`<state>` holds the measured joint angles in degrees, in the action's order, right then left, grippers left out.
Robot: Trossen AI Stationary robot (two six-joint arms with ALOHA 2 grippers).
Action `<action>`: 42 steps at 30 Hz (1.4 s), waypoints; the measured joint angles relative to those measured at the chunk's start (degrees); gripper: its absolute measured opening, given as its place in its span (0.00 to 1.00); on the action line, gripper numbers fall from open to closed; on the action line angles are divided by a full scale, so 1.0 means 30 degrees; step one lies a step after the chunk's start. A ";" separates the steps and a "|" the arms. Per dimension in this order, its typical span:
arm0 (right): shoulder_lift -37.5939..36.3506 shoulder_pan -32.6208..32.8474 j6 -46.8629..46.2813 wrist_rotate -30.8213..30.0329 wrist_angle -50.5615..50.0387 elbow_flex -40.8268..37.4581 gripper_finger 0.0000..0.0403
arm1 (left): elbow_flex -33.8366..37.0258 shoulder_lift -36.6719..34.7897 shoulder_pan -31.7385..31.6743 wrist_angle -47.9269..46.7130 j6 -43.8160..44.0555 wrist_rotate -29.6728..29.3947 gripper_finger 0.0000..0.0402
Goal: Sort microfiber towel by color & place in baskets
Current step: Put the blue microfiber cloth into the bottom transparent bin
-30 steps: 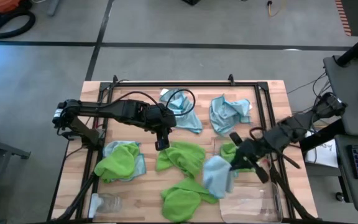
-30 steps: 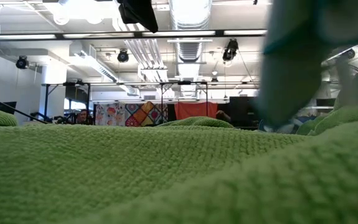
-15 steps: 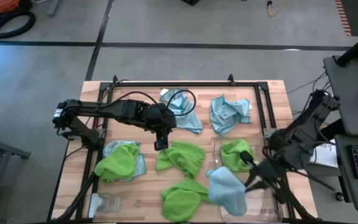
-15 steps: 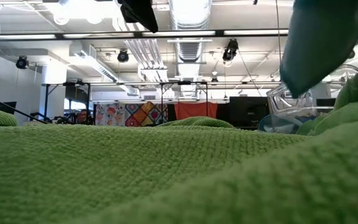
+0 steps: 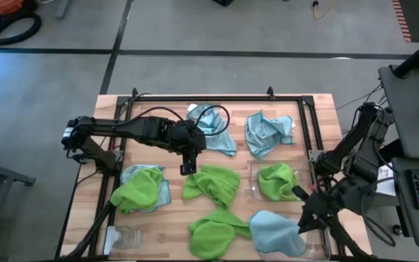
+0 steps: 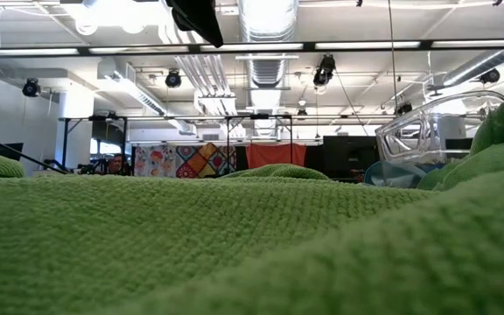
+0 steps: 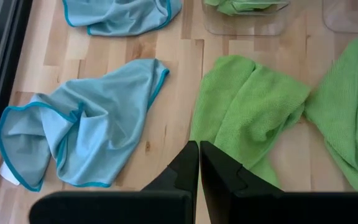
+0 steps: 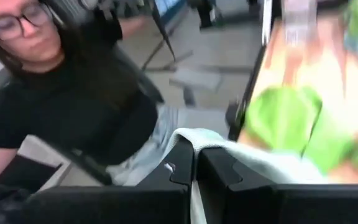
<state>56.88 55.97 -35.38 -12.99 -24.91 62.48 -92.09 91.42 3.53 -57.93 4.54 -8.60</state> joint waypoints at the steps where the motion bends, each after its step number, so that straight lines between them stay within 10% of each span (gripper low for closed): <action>1: -0.0013 0.0173 -0.0936 0.0007 -0.0573 0.0000 0.02 | -0.0004 0.0000 0.0000 0.0000 -0.0007 0.0000 0.00; 20: 0.1252 0.1062 -1.7988 0.1399 -1.0698 0.0000 0.02 | -0.0001 0.0000 0.0000 0.0153 -0.0133 -0.0003 0.00; 42: 0.7220 0.0771 -2.3592 0.4489 -1.1080 -0.0313 0.02 | 0.0000 0.0000 0.0000 0.0827 -0.2075 0.0001 0.00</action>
<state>78.54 58.28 -106.15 0.48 -58.15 61.54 -92.09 91.42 3.53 -55.45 -1.69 -8.60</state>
